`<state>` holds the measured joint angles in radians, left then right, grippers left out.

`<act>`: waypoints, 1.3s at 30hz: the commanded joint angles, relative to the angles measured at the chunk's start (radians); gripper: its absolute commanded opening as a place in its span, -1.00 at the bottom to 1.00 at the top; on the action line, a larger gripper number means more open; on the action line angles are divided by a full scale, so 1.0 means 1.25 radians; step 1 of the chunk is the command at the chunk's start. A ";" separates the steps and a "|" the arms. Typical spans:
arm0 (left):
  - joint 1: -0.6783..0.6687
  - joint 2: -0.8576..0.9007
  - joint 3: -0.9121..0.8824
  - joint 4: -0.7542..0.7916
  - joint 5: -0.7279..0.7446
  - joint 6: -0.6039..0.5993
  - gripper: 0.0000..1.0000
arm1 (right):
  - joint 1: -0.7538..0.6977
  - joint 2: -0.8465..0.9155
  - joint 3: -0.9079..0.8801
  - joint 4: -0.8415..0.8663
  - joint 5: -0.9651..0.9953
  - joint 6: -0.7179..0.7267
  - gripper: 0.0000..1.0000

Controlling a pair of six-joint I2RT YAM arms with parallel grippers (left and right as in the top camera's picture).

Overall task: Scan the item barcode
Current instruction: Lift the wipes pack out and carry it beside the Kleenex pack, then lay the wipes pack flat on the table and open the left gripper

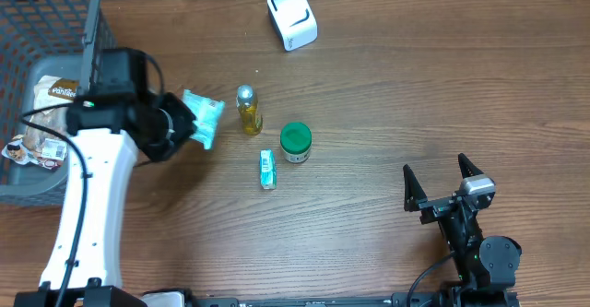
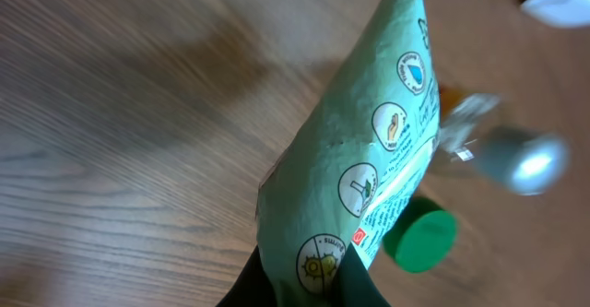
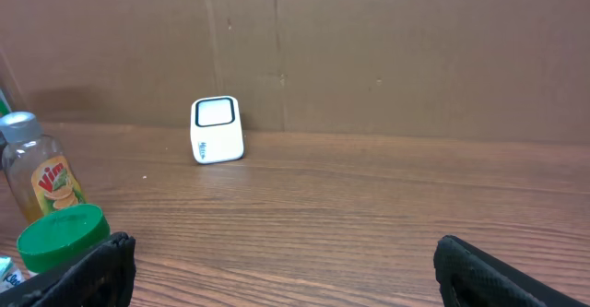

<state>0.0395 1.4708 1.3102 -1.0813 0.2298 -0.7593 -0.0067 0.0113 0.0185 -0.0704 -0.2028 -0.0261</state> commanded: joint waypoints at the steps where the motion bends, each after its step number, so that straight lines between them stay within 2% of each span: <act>1: -0.050 -0.009 -0.080 0.048 -0.044 -0.077 -0.91 | -0.003 -0.007 -0.009 0.004 -0.001 -0.001 1.00; 9: -0.126 -0.009 -0.202 0.139 -0.157 -0.204 -0.91 | -0.003 -0.007 -0.009 0.004 -0.001 -0.002 1.00; 21: -0.212 -0.009 -0.304 0.227 -0.157 -0.237 -0.91 | -0.003 -0.007 -0.009 0.004 -0.001 -0.001 1.00; 28: -0.221 -0.009 -0.350 0.246 -0.157 -0.243 -0.90 | -0.003 -0.007 -0.009 0.004 -0.001 -0.002 1.00; 33: -0.221 -0.009 -0.356 0.246 -0.149 -0.241 -0.75 | -0.003 -0.007 -0.009 0.004 -0.001 -0.001 1.00; 39: -0.221 -0.009 -0.356 0.239 -0.151 -0.167 -0.55 | -0.003 -0.007 -0.009 0.004 -0.001 -0.001 1.00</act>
<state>-0.2298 1.4708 0.8757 -0.7784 0.0509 -1.0264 -0.0067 0.0109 0.0185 -0.0704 -0.2028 -0.0257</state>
